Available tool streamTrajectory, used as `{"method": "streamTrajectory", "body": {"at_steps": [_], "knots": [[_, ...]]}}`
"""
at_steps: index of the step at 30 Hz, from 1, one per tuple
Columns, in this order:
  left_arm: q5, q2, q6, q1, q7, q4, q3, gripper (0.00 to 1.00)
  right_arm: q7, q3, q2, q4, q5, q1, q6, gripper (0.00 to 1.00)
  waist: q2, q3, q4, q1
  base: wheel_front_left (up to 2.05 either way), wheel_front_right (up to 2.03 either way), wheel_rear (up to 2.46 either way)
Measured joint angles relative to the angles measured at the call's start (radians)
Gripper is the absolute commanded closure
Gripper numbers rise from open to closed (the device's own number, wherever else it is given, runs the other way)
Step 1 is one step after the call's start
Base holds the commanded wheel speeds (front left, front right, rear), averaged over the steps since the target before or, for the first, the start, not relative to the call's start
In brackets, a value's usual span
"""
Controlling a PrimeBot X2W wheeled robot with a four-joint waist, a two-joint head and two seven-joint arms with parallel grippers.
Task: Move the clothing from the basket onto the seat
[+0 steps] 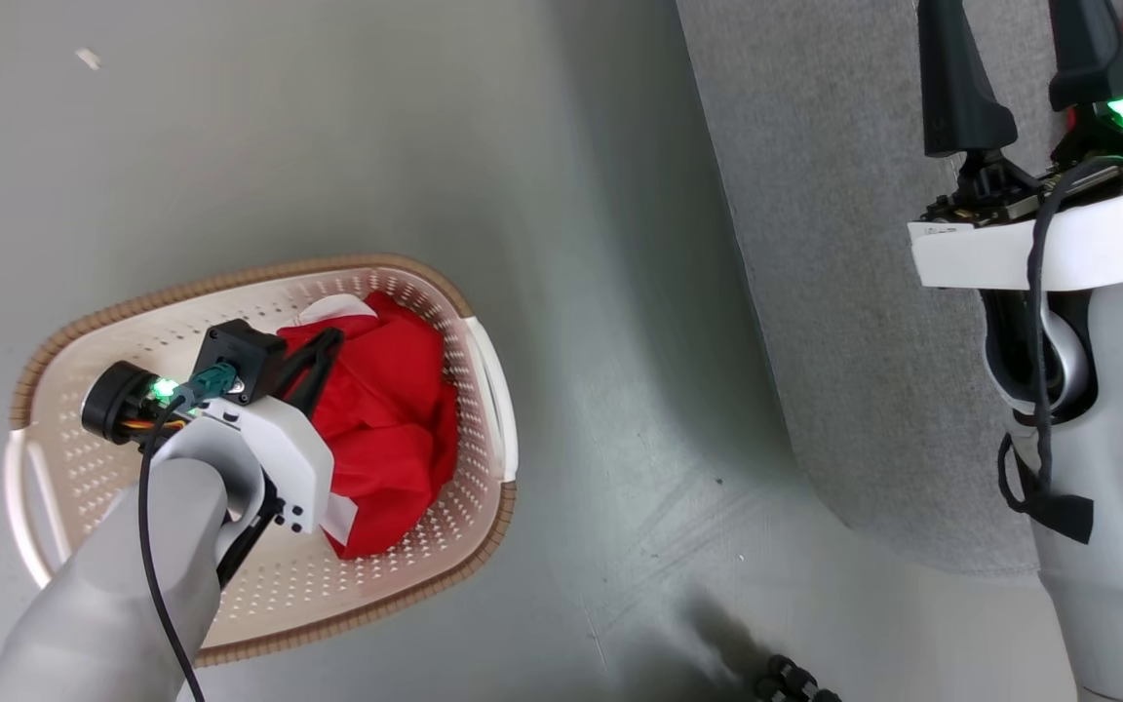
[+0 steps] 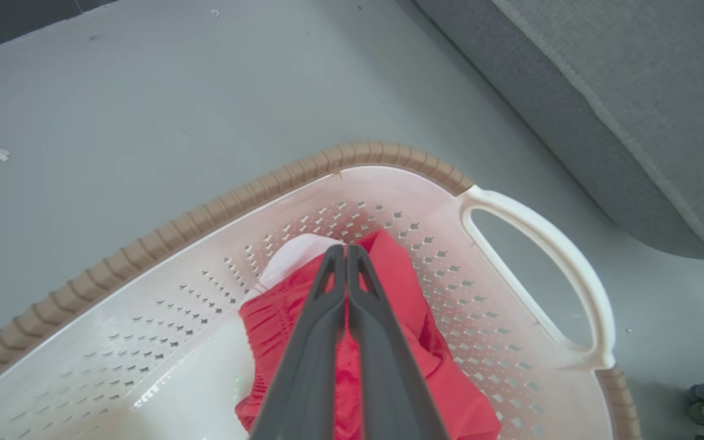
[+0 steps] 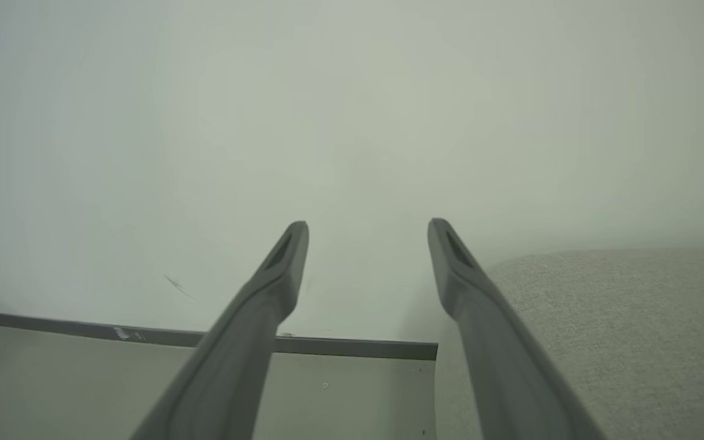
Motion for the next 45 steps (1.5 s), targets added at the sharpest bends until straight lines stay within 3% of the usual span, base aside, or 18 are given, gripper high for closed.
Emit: {"method": "streamTrajectory", "body": {"at_steps": [17,38,40,41,45], "knots": [[-0.091,-0.005,0.000,0.085,-0.025,-0.105,-0.004,1.00,0.000,-0.043,-0.053,0.041,-0.009,0.069,0.000,0.00,0.0000,-0.144,0.077,0.0000,0.00,0.00,0.00],[-0.127,-0.017,0.000,0.214,-0.026,-0.266,0.039,1.00,0.000,-0.072,-0.106,0.078,-0.007,0.195,0.000,0.00,0.0000,-0.340,0.169,0.0000,0.00,0.00,0.00],[-0.127,-0.016,0.000,0.226,-0.026,-0.271,0.044,0.20,0.000,-0.076,-0.110,0.080,-0.006,0.208,0.000,0.00,0.0000,-0.357,0.176,0.0000,0.00,0.00,0.00],[-0.127,-0.017,0.000,0.231,-0.026,-0.276,0.047,0.00,0.000,-0.077,-0.112,0.081,-0.006,0.214,0.000,0.00,0.0000,-0.366,0.179,0.0000,0.00,0.00,0.00],[-0.127,-0.019,0.000,0.251,-0.026,-0.292,0.058,0.00,0.000,-0.085,-0.118,0.086,-0.005,0.235,0.000,0.00,0.0000,-0.398,0.192,0.0000,0.00,0.00,0.00]]}}
